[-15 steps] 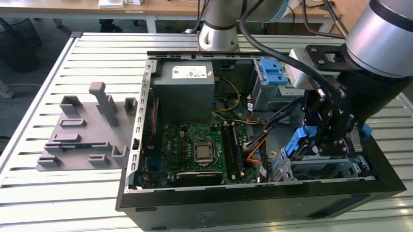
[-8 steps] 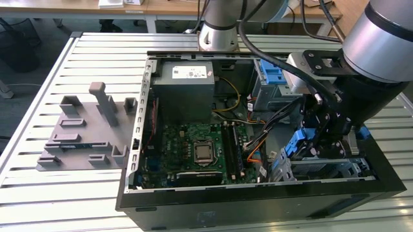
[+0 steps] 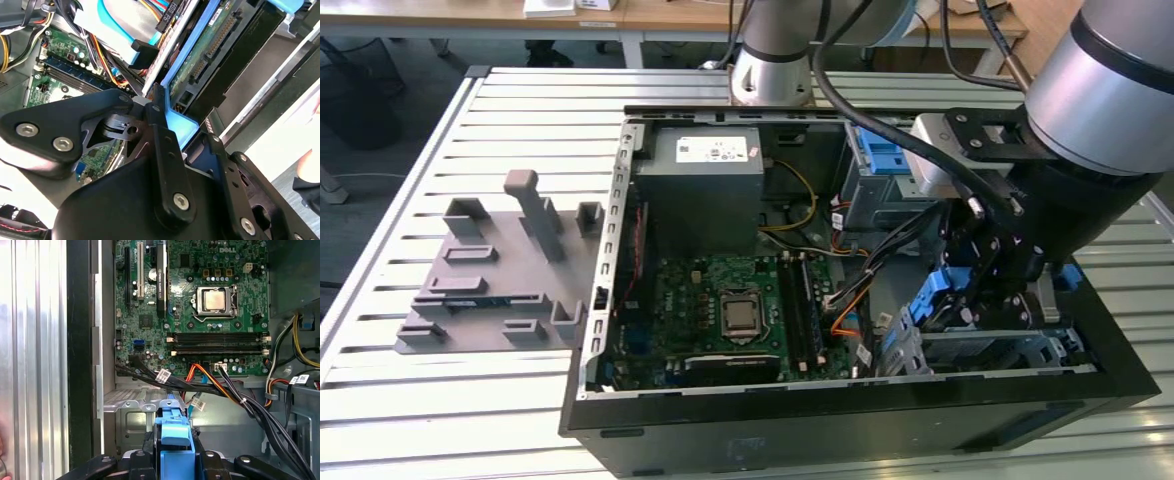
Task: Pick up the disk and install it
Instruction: 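Insert the disk into the insertion slot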
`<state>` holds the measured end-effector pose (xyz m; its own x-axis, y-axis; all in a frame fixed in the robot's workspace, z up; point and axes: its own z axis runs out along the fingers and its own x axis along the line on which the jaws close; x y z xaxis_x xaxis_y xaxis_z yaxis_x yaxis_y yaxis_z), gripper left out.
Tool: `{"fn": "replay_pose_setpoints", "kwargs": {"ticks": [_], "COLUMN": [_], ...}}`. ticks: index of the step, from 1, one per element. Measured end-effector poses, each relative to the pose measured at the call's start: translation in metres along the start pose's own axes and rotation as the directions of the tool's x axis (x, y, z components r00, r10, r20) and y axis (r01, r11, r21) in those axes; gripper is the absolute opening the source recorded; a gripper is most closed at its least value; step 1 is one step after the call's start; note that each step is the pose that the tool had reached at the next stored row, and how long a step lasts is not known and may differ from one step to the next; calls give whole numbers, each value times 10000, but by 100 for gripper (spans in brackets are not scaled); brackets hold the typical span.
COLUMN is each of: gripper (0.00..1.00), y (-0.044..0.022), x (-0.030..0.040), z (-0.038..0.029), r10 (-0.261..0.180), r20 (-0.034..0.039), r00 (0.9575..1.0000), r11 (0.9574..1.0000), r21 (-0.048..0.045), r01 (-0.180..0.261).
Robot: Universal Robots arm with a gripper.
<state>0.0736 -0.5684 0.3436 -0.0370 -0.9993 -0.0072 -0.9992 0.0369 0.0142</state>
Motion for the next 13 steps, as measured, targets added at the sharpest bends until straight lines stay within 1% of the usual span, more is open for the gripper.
{"fn": "replay_pose_setpoints", "kwargs": {"ticks": [5,6,12,13], "gripper": [38,44,44,42], "y": [0,0,0,-1], "x": [0,0,0,0], "z": [0,1,33,38], "r10": [0,0,0,0], "r20": [0,1,1,1], "r00": [10000,10000,10000,10000], "r11": [10000,10000,10000,10000], "r21": [0,0,0,0], "r01": [0,0,0,0]}}
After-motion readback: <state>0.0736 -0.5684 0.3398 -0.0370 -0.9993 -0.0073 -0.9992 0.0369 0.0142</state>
